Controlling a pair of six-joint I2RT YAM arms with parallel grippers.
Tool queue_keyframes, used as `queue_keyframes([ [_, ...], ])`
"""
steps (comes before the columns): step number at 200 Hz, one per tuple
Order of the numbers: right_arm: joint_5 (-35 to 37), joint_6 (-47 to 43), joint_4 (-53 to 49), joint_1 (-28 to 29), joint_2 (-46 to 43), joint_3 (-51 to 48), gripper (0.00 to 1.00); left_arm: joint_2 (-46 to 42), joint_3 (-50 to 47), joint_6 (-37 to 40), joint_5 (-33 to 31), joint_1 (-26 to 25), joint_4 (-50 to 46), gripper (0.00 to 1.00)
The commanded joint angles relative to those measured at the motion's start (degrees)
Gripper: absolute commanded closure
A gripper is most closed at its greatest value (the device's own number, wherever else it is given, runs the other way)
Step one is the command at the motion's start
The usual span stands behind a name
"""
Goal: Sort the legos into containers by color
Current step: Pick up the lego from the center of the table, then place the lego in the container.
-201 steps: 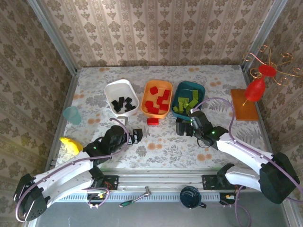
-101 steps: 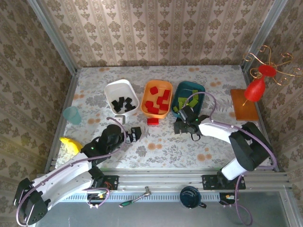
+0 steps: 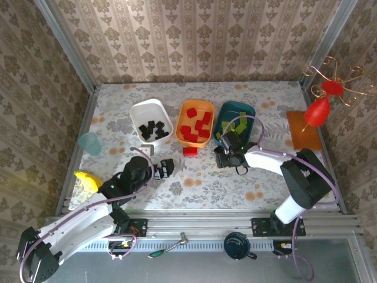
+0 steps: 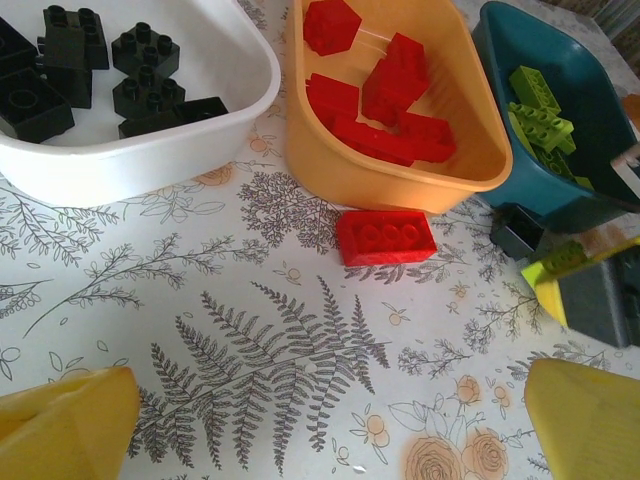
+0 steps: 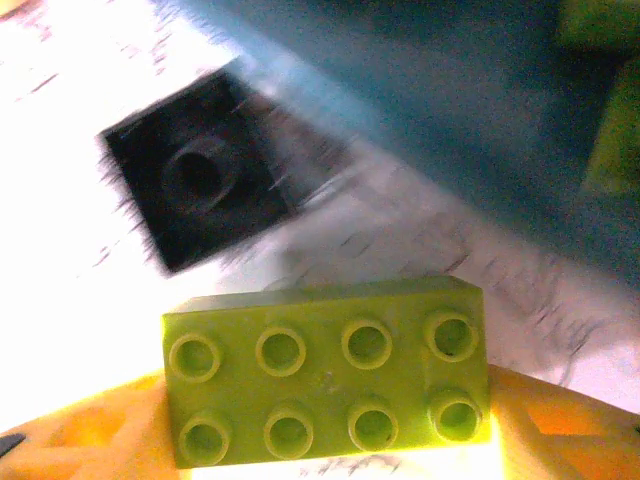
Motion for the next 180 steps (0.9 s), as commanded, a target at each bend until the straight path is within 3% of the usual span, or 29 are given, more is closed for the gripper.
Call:
queue_keyframes([
  [1,-4.3,0.3,-2.0,2.8,-9.6,-1.2,0.49,0.2,0.3,1.1,0.9,0.7,0.1,0.0],
  [35,-0.7,1.5,-3.8,-2.8,-18.0,2.3,0.49,3.1,1.7,2.3,2.2,1.0,0.7,0.0],
  [89,-0.4,3.1,-2.0,-13.2,-1.6,16.0,0.48,5.1,2.5,1.7,3.6,1.1,0.5,0.0],
  [97,-0.5,2.8,-2.3,-14.1,1.2,18.7,0.41,5.0,2.5,1.6,3.6,1.0,0.1,0.0],
  [107,-0.6,2.3,-4.2,-14.7,4.3,22.4,0.18,4.9,2.5,1.6,3.8,1.1,-0.3,0.0],
  [113,-0.3,1.8,-5.2,-14.7,5.6,24.3,0.11,4.8,2.6,1.6,4.0,1.2,-0.6,0.0],
  [127,-0.7,1.4,-5.5,-13.9,5.8,25.2,0.06,4.5,2.9,1.8,3.9,1.2,-1.4,0.0],
  [151,2.0,3.1,-3.3,-9.8,0.3,19.8,0.05,2.6,3.0,2.2,3.0,1.2,-2.9,0.0],
  [180,6.2,11.7,0.7,-3.2,-8.0,8.6,0.09,0.6,2.7,2.6,2.0,1.3,-3.4,0.0],
])
